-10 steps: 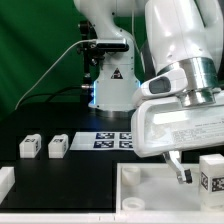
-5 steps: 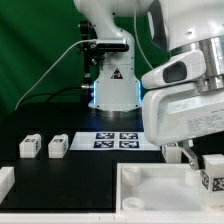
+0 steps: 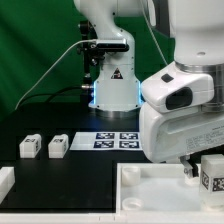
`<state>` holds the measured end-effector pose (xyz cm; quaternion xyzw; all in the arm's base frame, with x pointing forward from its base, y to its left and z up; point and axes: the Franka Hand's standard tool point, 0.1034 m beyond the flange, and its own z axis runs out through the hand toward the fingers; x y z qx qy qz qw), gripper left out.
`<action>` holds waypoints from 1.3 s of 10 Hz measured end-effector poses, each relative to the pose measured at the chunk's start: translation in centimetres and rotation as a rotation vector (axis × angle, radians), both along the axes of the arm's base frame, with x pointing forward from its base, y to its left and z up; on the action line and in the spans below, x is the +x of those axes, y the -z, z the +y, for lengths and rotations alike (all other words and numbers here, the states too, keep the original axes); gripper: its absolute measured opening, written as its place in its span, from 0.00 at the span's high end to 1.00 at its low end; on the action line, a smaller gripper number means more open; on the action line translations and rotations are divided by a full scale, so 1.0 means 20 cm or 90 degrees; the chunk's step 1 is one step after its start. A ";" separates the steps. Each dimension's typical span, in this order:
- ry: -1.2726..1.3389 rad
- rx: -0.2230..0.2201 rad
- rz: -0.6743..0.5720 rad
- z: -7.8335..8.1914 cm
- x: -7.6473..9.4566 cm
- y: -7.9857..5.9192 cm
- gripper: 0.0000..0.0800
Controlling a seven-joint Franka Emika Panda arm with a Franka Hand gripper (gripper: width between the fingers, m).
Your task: Assemble one leg
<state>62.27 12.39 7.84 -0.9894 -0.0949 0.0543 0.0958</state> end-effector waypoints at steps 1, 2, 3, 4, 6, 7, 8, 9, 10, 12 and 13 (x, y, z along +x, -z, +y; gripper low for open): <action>-0.003 0.000 -0.001 0.00 -0.01 0.01 0.19; -0.003 0.000 -0.001 0.00 -0.01 0.01 0.36; -0.003 0.000 -0.001 0.00 -0.01 0.01 0.36; -0.003 -0.002 -0.002 -0.01 0.00 0.00 0.53; 0.011 -0.004 0.001 -0.02 0.00 0.01 0.60; 0.019 -0.005 0.002 -0.02 0.00 0.01 0.60; 0.027 -0.004 0.000 -0.03 0.00 0.00 0.60; 0.119 -0.005 -0.010 -0.04 0.03 0.00 0.60; 0.248 -0.005 -0.008 -0.05 0.03 0.01 0.62; 0.479 0.023 0.035 -0.04 0.01 0.01 0.62; 0.531 0.018 0.049 -0.03 0.00 0.02 0.62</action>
Offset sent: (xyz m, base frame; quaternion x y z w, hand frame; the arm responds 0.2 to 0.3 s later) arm 0.0000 0.0000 0.0000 0.0000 0.0000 0.0000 1.0000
